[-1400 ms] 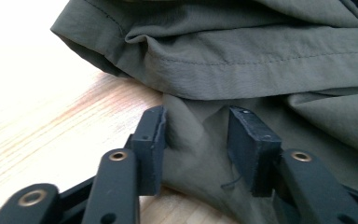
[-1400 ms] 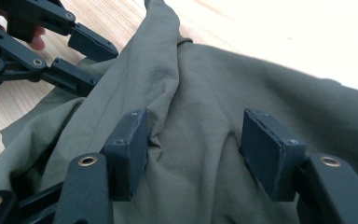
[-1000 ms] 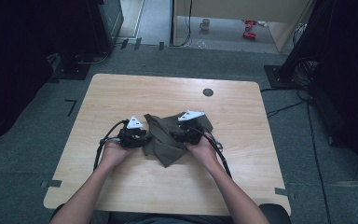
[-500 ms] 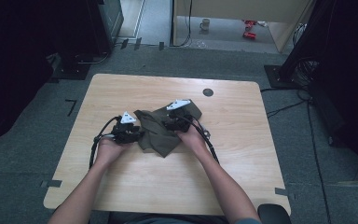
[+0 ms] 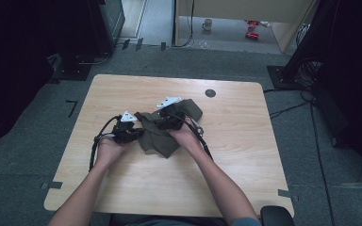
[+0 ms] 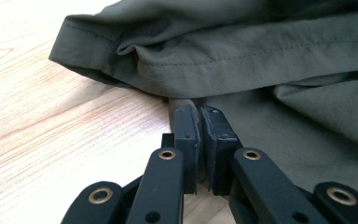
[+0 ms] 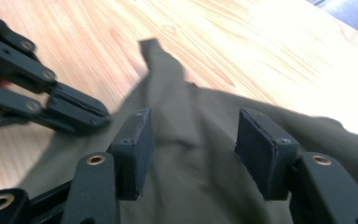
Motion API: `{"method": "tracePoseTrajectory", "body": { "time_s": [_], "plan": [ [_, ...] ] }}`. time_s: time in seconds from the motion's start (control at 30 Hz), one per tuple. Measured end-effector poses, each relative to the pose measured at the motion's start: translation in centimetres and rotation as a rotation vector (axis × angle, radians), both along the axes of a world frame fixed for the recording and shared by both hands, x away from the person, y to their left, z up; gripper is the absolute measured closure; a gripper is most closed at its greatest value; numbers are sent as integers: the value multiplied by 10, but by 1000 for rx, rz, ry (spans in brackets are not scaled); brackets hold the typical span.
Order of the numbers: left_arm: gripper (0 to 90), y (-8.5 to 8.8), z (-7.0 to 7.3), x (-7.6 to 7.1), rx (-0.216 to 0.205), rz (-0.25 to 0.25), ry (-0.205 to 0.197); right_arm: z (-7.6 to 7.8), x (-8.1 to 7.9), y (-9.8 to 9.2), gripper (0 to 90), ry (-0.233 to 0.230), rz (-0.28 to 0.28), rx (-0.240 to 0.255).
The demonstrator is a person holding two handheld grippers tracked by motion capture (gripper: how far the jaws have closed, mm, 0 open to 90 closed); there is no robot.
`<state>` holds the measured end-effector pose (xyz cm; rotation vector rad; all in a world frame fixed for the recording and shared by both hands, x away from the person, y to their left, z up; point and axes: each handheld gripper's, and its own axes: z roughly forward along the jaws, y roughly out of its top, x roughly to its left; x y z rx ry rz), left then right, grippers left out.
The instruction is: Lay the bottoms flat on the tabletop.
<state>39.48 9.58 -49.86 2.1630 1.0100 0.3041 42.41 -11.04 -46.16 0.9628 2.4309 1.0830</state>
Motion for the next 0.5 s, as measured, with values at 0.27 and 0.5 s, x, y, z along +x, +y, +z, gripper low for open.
{"method": "tracePoseTrajectory", "body": {
  "time_s": [0.27,0.5],
  "plan": [
    [867,-1,0,-1,9,-5,-8,-11,7,21,588,26,-3,-81],
    [872,-2,0,-1,13,-7,-4,0,1,9,863,24,-10,-86]
  ]
}}
